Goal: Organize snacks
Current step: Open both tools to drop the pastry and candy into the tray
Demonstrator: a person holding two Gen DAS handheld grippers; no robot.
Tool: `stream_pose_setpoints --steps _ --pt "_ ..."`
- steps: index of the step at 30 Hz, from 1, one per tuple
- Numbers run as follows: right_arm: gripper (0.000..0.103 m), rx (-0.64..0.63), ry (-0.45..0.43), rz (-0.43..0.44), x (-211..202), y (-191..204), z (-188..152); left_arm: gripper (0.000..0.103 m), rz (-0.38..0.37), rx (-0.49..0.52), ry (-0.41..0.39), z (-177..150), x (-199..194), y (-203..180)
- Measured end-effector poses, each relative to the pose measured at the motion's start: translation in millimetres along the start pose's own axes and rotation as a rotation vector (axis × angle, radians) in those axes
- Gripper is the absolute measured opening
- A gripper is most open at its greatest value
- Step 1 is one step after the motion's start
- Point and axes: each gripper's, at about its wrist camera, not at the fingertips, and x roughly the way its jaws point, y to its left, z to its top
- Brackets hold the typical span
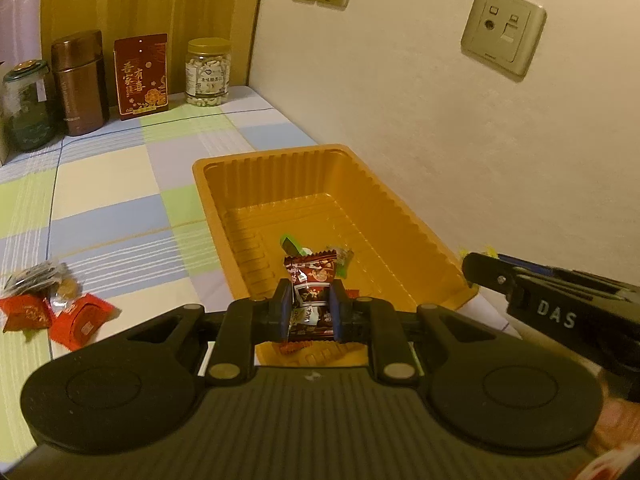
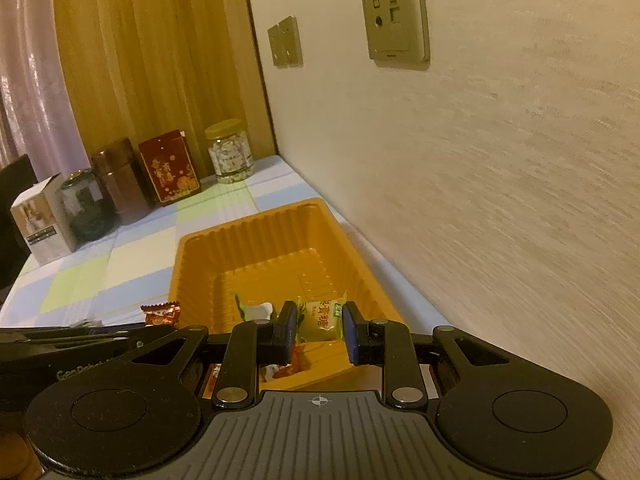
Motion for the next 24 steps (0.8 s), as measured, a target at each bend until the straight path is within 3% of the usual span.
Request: stream_pose_setpoints --steps 4,7,24 --pt "0.025 -0.002 0.004 -0.006 4 -1 0 0.018 -0.011 -0.003 0.001 3 13 0" --pt "0.025 0.0 0.007 -0.006 5 -1 0 0.029 0.001 0.012 0.014 3 20 1" --pt "0.025 -0.002 0.013 0.053 19 10 9 0.03 0.07 -0.099 -0.013 -15 -25 42"
